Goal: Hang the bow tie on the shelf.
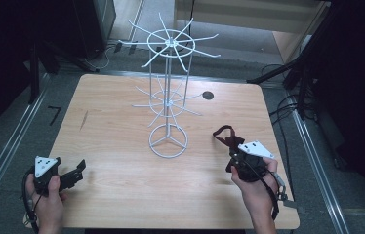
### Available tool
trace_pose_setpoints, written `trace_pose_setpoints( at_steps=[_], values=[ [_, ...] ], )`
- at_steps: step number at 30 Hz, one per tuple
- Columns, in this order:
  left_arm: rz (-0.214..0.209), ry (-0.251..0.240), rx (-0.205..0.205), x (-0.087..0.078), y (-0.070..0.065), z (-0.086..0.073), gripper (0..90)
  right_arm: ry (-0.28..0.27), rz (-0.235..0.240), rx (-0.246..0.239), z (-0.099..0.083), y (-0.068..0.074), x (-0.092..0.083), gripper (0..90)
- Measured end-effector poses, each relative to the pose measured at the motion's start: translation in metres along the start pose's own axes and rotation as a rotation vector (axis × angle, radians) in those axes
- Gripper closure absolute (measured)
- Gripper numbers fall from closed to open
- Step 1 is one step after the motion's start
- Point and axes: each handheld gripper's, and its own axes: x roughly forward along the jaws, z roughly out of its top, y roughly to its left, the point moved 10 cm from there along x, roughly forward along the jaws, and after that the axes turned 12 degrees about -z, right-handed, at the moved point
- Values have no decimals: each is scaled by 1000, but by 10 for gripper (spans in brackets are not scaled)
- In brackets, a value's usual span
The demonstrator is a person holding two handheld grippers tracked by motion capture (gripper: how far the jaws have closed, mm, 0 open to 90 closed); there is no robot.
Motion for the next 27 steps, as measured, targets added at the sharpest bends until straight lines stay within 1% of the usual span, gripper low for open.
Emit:
trace_pose_setpoints(
  at_steps=[3, 5, 6, 7, 8, 9, 11, 14, 16, 18, 21, 22, 23, 24, 27],
  values=[
    [0, 0, 0, 0, 0, 0, 138, -80, -16, 3, 6, -2, -3, 784],
    [-1, 0, 0, 0, 0, 0, 138, -123, -10, 9, 10, -3, -5, 783],
    [-1, -1, -1, 0, 0, 0, 138, -149, -10, 20, 13, -3, -6, 783],
    [-1, 0, 0, 0, 0, 0, 138, -160, -11, 20, 14, -4, -7, 783],
    [-1, 0, 0, 0, 0, 0, 138, -189, -10, 20, 16, -4, -9, 783],
    [-1, 0, 0, 0, 0, 0, 138, -203, -13, 19, 18, -4, -10, 783],
    [-2, 0, 0, 0, 0, 0, 138, -263, -13, 14, 23, -4, -14, 783],
    [0, -1, 0, 0, 0, 0, 138, -315, -18, 8, 28, -3, -19, 783],
    [-1, -1, 0, 0, 0, 0, 138, -342, -9, 10, 31, -2, -22, 783],
    [-1, -1, 1, 0, 0, 0, 138, -370, -12, 13, 33, -1, -24, 782],
    [-1, 0, 1, 0, 0, 0, 138, -425, -10, 11, 38, 0, -28, 782],
    [-1, 0, 1, 0, 0, 0, 138, -449, -3, 13, 40, 1, -30, 782],
    [-1, -1, 2, -1, 0, 0, 139, -459, -1, 17, 41, 1, -31, 781],
    [-1, -1, 3, -1, 0, 0, 139, -480, 12, 30, 43, 1, -34, 781],
    [1, -2, 7, -1, -1, 0, 139, -512, 21, 46, 47, 1, -37, 781]
  ],
)
